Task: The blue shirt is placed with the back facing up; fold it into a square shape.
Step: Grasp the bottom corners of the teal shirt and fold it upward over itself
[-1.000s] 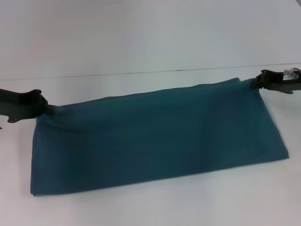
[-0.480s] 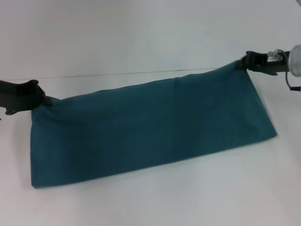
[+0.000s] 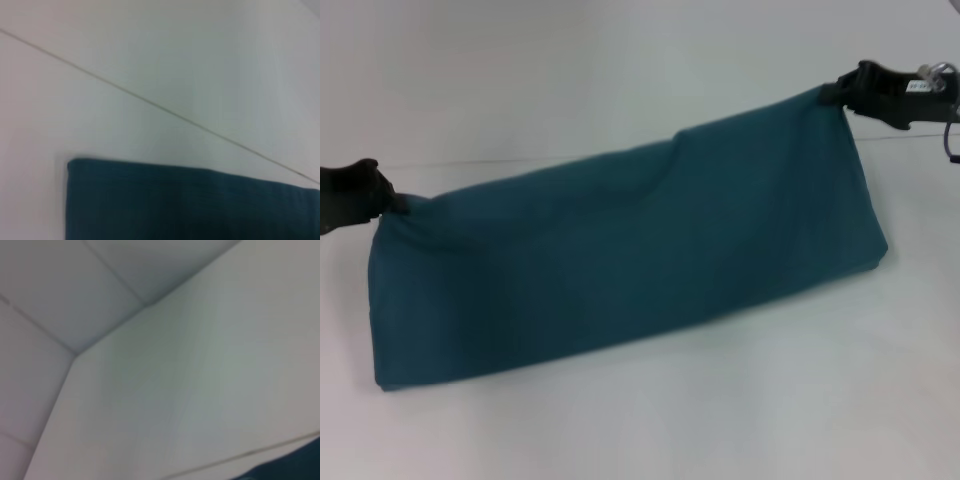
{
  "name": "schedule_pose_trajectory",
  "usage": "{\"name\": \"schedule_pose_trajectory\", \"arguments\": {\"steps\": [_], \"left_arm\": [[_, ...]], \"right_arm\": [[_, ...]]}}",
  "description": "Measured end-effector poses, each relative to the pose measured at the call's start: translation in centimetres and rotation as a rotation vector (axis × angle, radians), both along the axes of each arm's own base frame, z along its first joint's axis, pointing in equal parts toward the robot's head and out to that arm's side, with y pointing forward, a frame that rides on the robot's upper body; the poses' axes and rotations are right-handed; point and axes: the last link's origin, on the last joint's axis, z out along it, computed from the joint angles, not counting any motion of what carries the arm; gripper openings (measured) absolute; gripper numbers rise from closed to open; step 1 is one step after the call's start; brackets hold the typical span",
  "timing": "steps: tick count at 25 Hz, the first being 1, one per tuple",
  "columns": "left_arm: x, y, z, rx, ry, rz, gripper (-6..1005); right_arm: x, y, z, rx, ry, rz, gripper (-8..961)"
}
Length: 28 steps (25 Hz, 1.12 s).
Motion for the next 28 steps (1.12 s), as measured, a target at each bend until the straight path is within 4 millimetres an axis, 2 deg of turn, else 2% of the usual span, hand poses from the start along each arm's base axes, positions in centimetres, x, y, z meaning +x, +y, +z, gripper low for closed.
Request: {"name": "schedule_pose_trajectory", "arguments": {"steps": [5,16,28], "left_arm": [[0.4,0.4,0.5,0.028,-0.005,-0.01,26],[-0.2,1.1,-0.5,0.093,0.015,-0.002,26],[-0.4,1.3,-1.8,0.107,0.014,-0.005,66]], "right_arm": [[0.7,0.4,0.4,0.05,-0.014,-0.029,56],[3.1,1.0,-1.9,0.111,-0.088,-0.122,55],[3.1,1.7,-3.6,0.147,-0.157,-0.142,56]]}}
